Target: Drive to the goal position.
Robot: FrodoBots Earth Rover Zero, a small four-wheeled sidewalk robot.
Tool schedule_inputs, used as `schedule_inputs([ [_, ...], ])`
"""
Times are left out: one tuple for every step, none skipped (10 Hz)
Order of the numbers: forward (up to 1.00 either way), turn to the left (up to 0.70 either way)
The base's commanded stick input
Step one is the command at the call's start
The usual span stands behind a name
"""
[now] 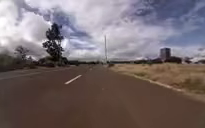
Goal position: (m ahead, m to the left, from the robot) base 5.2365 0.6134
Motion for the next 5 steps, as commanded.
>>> schedule_inputs([
  [0.70, -0.07],
  [0.70, 0.00],
  [0.70, 0.00],
  [0.70, 0.00],
  [0.70, 0.00],
])
